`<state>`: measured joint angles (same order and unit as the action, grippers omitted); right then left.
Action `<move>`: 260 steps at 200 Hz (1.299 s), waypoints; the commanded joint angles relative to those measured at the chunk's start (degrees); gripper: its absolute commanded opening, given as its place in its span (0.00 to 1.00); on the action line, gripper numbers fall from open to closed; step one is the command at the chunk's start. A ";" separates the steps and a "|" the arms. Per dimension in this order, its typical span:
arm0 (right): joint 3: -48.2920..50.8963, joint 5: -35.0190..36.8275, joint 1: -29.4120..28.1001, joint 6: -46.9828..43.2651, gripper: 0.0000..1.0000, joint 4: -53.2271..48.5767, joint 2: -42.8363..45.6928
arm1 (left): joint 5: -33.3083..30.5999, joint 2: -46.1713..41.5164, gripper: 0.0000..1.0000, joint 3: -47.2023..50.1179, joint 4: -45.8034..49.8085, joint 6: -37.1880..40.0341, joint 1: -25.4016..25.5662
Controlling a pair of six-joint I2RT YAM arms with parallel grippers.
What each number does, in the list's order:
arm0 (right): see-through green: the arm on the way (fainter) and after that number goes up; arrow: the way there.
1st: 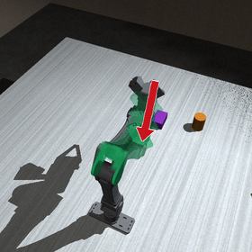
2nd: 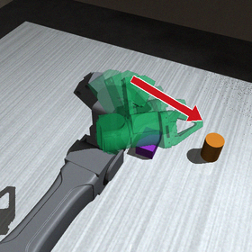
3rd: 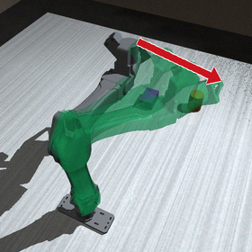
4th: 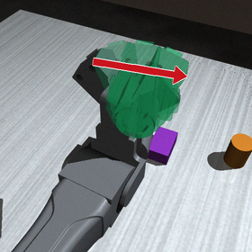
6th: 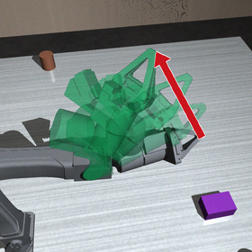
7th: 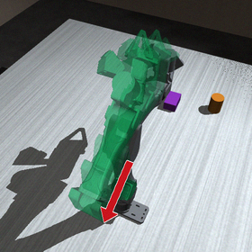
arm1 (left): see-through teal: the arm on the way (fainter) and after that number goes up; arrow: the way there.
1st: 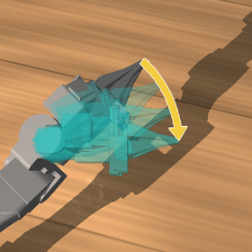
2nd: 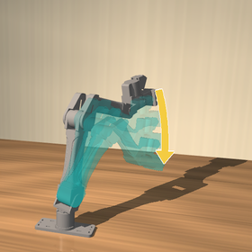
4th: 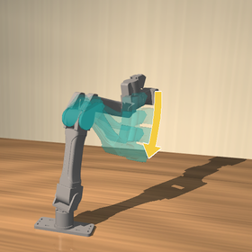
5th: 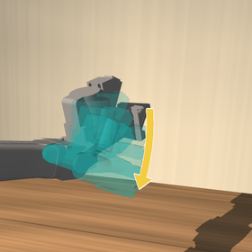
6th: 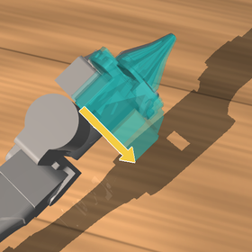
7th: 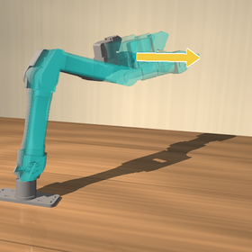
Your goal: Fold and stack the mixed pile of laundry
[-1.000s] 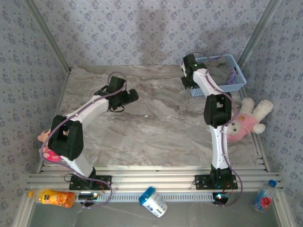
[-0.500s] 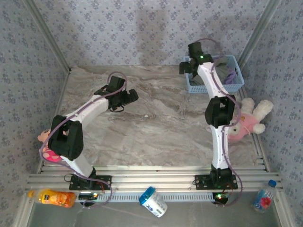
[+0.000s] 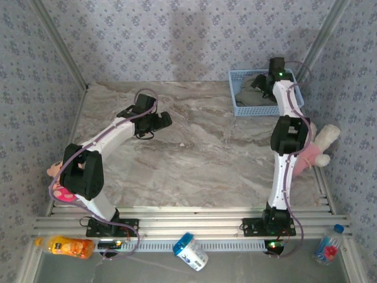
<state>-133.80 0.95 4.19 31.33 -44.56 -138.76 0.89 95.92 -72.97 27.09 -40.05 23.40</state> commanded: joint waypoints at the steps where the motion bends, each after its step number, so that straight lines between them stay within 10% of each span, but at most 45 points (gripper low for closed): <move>1: -2.60 -1.79 -0.67 4.26 0.90 -0.47 -2.82 | 0.70 -1.87 1.00 -0.26 1.65 1.17 0.30; 23: -2.52 -2.73 -0.41 6.15 0.68 0.11 -3.27 | 0.81 -2.05 1.00 0.62 1.70 0.99 0.33; 49: -2.40 -3.18 -0.18 6.32 0.00 0.85 -1.38 | 0.63 -2.18 1.00 0.99 1.82 0.85 0.31; 156: 11.59 -7.30 -0.53 5.19 0.00 15.44 25.13 | 5.38 -0.65 1.00 -0.75 -2.17 -1.56 -0.72; 260: 13.98 -15.16 -0.09 4.26 0.00 15.36 28.29 | 7.80 -0.52 1.00 -1.91 -3.19 -3.28 -0.97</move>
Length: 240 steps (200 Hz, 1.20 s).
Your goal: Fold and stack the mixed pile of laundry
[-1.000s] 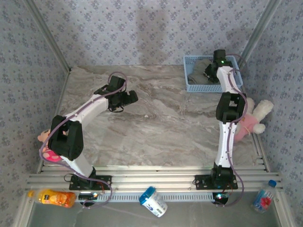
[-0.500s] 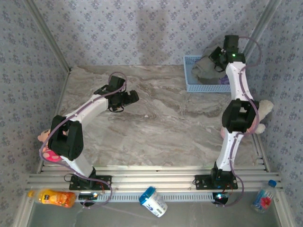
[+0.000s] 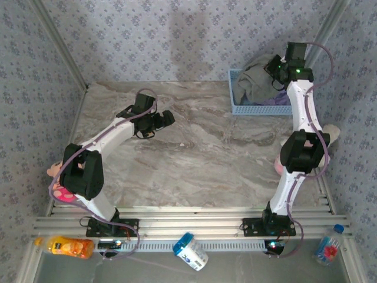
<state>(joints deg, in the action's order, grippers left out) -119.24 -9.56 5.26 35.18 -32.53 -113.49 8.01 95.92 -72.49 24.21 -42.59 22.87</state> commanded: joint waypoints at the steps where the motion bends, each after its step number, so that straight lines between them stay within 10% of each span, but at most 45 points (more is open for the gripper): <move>1: -0.57 -4.79 -1.32 0.42 0.00 3.35 3.19 | 0.64 -0.54 1.00 -2.48 -0.30 -0.79 -0.46; 111: 10.48 -12.72 -21.81 -2.58 0.00 2.97 25.42 | -3.13 -5.16 1.00 -5.73 1.69 -0.04 -8.15; 184: 37.33 -2.65 -25.78 6.28 0.00 9.63 24.35 | -11.01 -17.47 1.00 3.85 6.51 -1.72 -10.14; 210: 38.08 -7.05 -26.96 1.76 0.55 11.53 14.11 | -10.75 -20.85 1.00 11.47 4.39 -6.10 -7.44; 240: 35.55 -1.96 -27.93 -6.14 0.68 2.65 10.95 | -11.51 -20.25 1.00 16.57 2.58 -10.54 -0.17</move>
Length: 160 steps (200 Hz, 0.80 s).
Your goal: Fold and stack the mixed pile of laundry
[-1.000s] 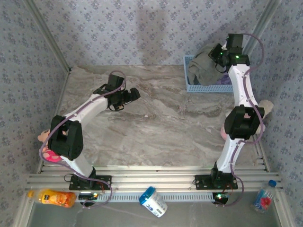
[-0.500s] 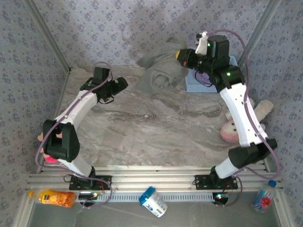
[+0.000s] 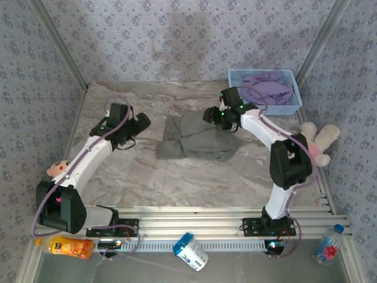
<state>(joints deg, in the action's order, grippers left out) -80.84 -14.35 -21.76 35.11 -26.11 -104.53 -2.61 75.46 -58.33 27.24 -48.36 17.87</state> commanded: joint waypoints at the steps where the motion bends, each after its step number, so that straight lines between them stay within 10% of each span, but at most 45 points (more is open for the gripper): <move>1: -2.80 2.92 -0.92 -6.08 0.68 -4.02 2.11 | -0.90 0.34 1.00 2.46 -0.49 -4.84 5.04; 72: 15.41 7.93 -0.43 -9.14 0.68 -10.45 16.63 | -0.48 8.35 0.90 5.36 -3.51 -9.81 10.37; 106: 25.21 6.42 0.99 -11.41 0.43 -8.86 24.58 | 1.68 13.81 0.71 3.53 -6.08 -8.89 10.41; 160: 33.93 0.65 9.22 -9.59 0.55 1.08 25.72 | 2.08 21.90 0.66 0.77 -5.16 -6.84 10.35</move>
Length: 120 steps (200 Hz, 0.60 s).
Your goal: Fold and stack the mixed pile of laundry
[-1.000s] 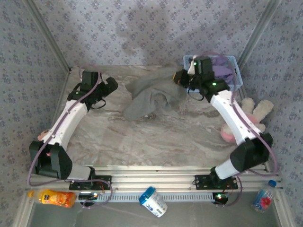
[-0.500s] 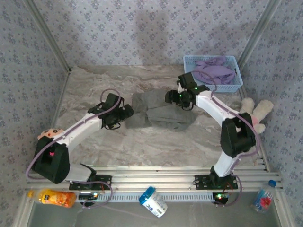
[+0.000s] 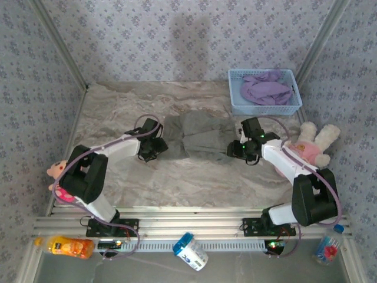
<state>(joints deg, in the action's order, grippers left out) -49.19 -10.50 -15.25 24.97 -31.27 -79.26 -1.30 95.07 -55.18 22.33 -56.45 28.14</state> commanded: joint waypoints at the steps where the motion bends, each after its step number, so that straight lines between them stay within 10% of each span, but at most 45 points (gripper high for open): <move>1: 2.40 -3.16 2.78 0.53 0.55 6.58 0.40 | 0.77 2.39 0.66 -2.43 -0.25 1.34 0.12; 63: 4.53 -5.45 5.87 3.17 0.54 20.90 -8.08 | 0.96 10.17 0.44 -6.98 0.78 4.12 -1.38; 85: 3.92 -5.40 5.97 4.05 0.28 20.96 -9.63 | 1.33 11.45 0.00 -8.38 2.04 4.68 -1.42; 107: 1.85 -4.29 5.92 4.20 0.00 16.84 -7.38 | 0.18 10.76 0.00 -9.54 4.82 4.35 -1.92; 120: -1.17 -2.98 5.61 3.13 0.00 11.63 -5.31 | 0.03 8.71 0.00 -9.79 5.62 4.32 -2.72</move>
<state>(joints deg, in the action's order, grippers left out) -46.02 -14.79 -9.45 28.80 -12.99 -87.88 -1.74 103.68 -63.96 30.06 -52.56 26.24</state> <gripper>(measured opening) 0.055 0.061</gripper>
